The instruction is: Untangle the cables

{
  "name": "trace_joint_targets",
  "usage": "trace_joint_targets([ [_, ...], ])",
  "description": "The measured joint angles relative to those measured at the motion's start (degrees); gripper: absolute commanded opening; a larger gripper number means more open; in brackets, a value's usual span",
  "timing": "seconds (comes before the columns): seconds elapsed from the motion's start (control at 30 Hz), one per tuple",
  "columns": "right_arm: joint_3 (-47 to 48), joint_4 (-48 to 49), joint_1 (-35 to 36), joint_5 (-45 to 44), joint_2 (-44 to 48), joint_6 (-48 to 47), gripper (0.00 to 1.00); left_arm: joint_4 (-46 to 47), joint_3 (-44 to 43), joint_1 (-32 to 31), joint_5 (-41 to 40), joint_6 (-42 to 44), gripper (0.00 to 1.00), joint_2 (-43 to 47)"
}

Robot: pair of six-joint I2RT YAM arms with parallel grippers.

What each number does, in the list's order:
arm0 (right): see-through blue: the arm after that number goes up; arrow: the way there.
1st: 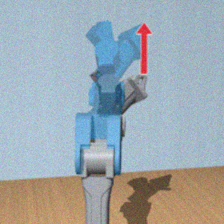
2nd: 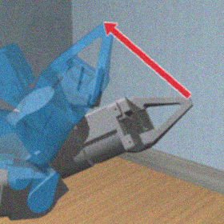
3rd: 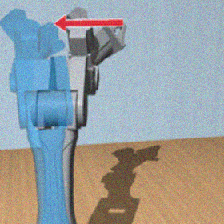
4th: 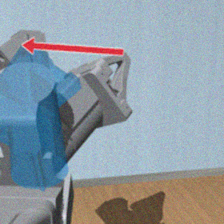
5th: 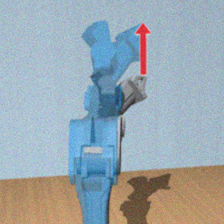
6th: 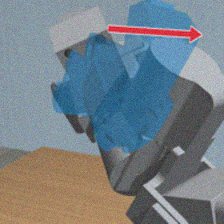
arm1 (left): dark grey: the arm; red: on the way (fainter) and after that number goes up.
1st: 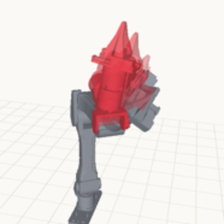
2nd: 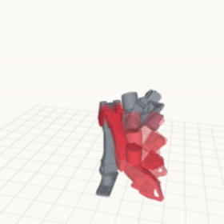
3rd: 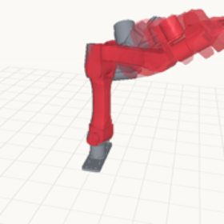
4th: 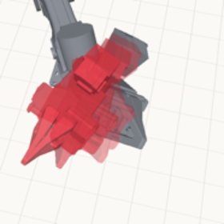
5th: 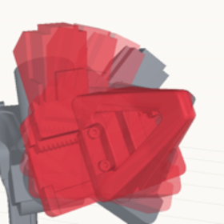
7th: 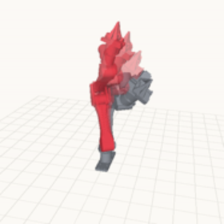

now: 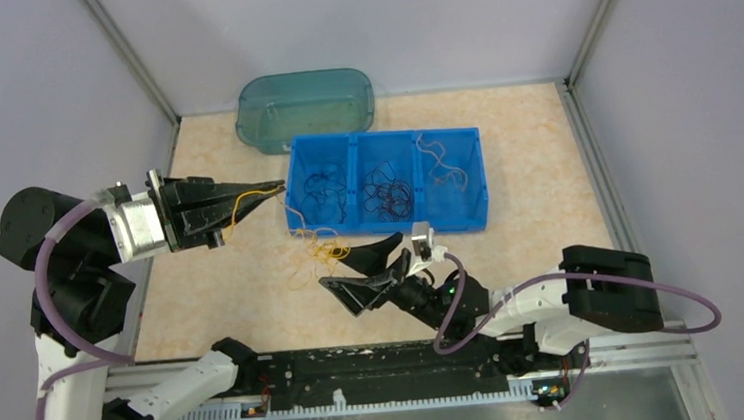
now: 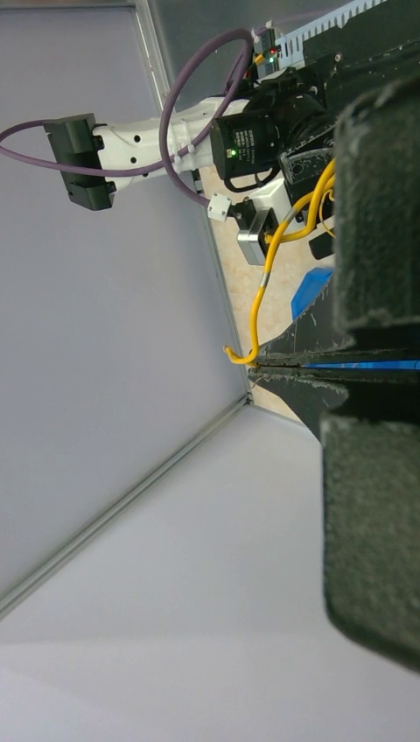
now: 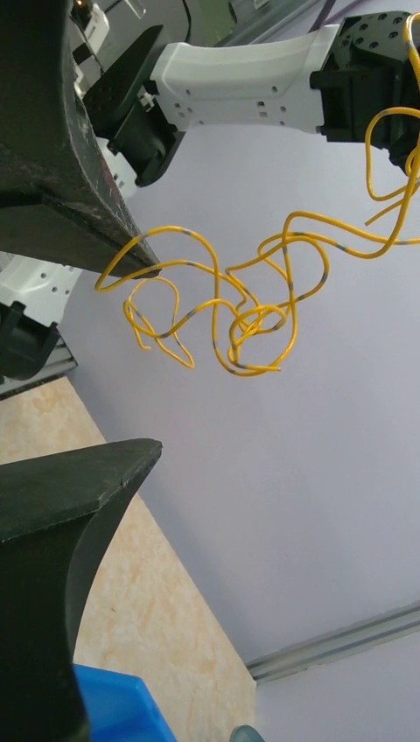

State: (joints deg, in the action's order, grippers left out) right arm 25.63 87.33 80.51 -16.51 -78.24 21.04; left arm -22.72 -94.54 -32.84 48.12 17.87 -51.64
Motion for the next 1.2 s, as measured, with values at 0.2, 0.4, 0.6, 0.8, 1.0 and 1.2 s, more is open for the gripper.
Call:
trace_joint_targets([
  [0.2,2.73,-0.26,0.0,-1.7,-1.05,-0.02,0.67,0.09,0.0,0.0,-0.07,-0.02,0.0,0.0],
  [0.4,3.76,-0.44,0.0,-4.02,-2.69,-0.04,0.69,0.17,-0.02,0.0,-0.09,-0.02,0.0,0.0],
  [0.6,4.55,-1.27,0.0,-6.1,-4.31,0.0,0.61,0.68,-0.02,0.0,-0.11,-0.02,0.0,0.02],
  [0.8,4.55,-1.16,0.0,-8.11,-5.25,0.33,0.34,0.87,-0.02,0.0,-0.15,-0.04,0.0,0.02],
  [1.0,4.33,0.66,0.0,-10.56,-5.55,1.14,0.08,0.87,-0.02,0.0,-0.35,-0.04,0.0,0.02],
  [1.2,1.66,1.25,0.0,-12.44,-5.55,2.1,0.0,0.87,-0.02,0.13,-0.66,-0.04,0.0,0.0],
])
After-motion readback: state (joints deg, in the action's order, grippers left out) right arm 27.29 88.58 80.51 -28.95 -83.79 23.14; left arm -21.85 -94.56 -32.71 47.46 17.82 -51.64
